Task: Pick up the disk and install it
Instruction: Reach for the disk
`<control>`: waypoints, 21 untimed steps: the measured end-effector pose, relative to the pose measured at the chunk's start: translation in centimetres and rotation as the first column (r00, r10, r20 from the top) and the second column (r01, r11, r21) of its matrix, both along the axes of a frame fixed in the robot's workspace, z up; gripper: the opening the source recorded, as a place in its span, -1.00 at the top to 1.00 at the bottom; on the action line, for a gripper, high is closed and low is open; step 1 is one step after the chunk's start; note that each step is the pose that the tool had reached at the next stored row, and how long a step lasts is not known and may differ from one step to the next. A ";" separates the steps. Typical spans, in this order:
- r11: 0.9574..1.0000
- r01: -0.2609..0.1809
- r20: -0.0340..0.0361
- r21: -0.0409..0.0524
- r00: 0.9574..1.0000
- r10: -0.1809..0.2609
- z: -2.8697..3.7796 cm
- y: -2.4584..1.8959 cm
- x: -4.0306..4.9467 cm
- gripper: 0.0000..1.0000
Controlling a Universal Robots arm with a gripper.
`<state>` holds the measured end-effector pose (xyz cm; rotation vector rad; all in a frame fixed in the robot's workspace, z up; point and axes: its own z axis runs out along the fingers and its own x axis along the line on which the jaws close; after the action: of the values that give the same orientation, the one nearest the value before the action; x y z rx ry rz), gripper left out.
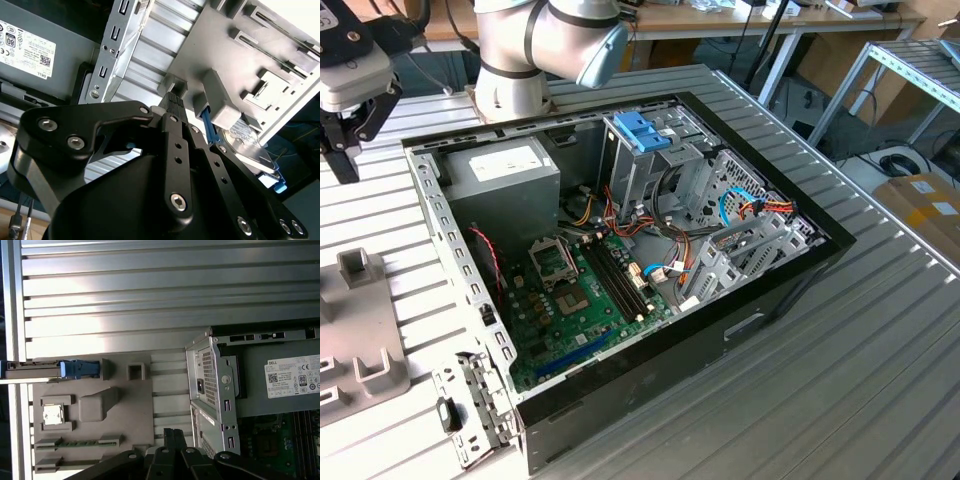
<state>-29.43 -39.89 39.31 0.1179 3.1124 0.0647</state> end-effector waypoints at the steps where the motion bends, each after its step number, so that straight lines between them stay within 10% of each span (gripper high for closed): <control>1: 1.000 0.000 0.000 0.000 1.000 0.000 0.00 0.00 -0.05 0.79; 21: 1.000 0.000 0.000 0.000 1.000 0.000 0.01 0.00 -0.91 0.79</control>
<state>-30.34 -39.90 39.32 0.1179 3.1125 0.0646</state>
